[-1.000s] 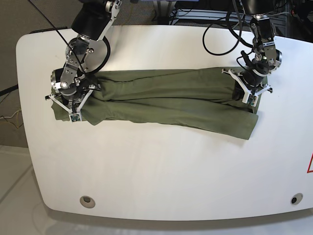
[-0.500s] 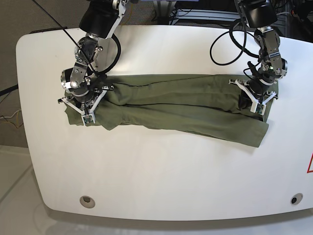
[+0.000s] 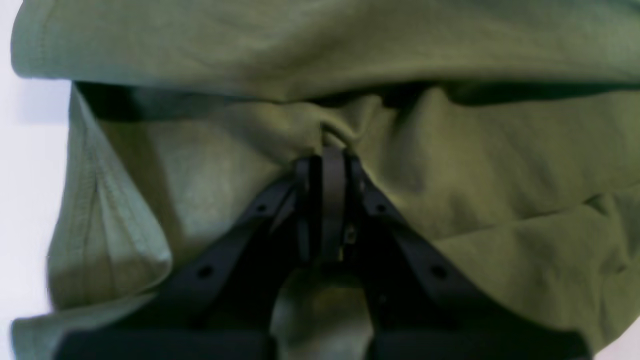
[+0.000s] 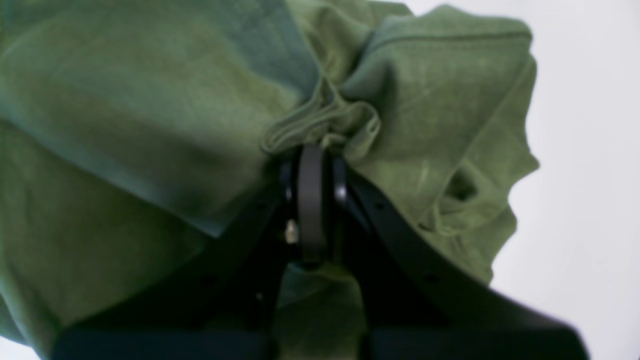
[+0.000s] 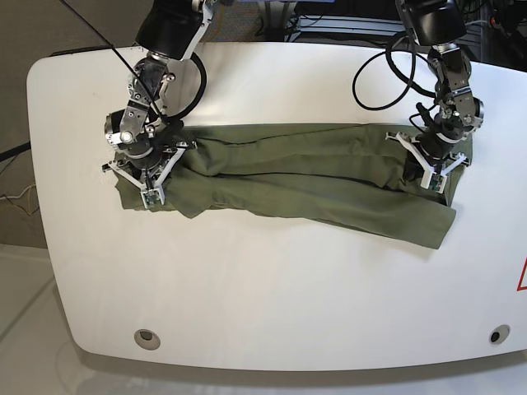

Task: Fold the T-shirt properly
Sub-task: 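Pull the strip straight between both grippers, then open the left gripper and move it to the strip's end corner, then lower the left gripper onto the strip's end edge, then slide the left gripper along the end edge and pinch the cloth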

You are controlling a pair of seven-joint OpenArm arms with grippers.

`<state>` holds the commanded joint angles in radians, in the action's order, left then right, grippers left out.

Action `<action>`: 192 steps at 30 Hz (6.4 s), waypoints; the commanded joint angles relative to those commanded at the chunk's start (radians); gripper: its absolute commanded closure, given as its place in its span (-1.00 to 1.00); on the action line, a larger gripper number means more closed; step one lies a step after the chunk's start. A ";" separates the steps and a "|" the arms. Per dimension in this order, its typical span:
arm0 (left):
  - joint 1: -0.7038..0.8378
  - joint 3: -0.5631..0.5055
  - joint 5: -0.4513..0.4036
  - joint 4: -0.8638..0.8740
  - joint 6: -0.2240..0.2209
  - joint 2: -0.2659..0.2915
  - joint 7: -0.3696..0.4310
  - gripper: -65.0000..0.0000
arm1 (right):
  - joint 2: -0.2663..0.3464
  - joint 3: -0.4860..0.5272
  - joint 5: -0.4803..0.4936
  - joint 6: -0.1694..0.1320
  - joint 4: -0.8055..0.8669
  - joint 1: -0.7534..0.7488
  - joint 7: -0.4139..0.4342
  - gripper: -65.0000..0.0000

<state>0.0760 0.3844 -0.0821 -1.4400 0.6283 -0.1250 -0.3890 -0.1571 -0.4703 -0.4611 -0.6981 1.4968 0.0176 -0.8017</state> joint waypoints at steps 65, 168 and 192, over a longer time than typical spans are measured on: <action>0.080 0.276 -0.002 -0.370 0.061 0.025 -0.270 -0.42 | 0.000 0.002 -0.003 0.000 0.388 -0.002 -0.084 -0.22; 0.049 0.394 0.000 0.080 0.070 0.023 -0.068 0.33 | 0.000 0.068 -0.003 0.000 0.382 -0.043 -0.095 -0.21; 0.041 0.390 -0.003 0.018 0.070 0.020 -0.071 0.73 | 0.000 0.068 -0.003 0.000 0.381 -0.043 -0.095 -0.21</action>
<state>0.1174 0.7741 -0.0852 -1.4216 0.6981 -0.1051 -0.4595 -0.1571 -0.4028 -0.4641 -0.6981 1.8773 -0.0253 -0.8968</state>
